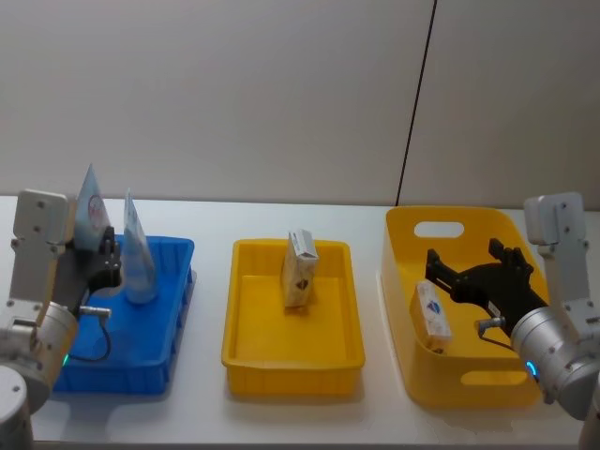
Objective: Bimanual collaborative sorting of washing and personal care products
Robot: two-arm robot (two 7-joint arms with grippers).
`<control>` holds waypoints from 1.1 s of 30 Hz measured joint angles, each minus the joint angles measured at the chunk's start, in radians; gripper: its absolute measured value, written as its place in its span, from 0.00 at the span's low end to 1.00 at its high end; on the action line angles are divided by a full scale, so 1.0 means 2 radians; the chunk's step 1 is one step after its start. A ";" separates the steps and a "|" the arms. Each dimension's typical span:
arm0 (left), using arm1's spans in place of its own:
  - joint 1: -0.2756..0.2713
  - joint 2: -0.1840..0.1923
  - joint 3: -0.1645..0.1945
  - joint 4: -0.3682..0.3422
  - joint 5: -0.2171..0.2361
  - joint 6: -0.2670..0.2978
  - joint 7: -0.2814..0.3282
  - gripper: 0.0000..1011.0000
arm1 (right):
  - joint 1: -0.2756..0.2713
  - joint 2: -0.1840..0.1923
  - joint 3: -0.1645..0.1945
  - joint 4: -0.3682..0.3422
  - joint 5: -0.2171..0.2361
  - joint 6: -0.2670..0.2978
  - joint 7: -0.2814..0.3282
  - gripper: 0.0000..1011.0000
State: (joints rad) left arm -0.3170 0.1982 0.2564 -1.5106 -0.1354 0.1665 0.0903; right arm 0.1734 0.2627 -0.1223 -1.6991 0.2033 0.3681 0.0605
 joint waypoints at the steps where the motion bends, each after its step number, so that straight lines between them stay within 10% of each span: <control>1: 0.002 0.003 -0.001 -0.007 -0.002 0.001 -0.007 0.29 | 0.000 0.000 0.000 0.000 0.000 0.000 0.000 0.99; 33: -0.028 0.016 0.057 -0.048 -0.003 0.005 -0.129 0.29 | 0.000 0.000 0.000 0.000 0.000 0.000 0.000 0.99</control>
State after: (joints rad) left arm -0.3722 0.2292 0.3699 -1.6067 -0.1414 0.1769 -0.1680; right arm 0.1735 0.2628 -0.1223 -1.6990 0.2033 0.3681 0.0605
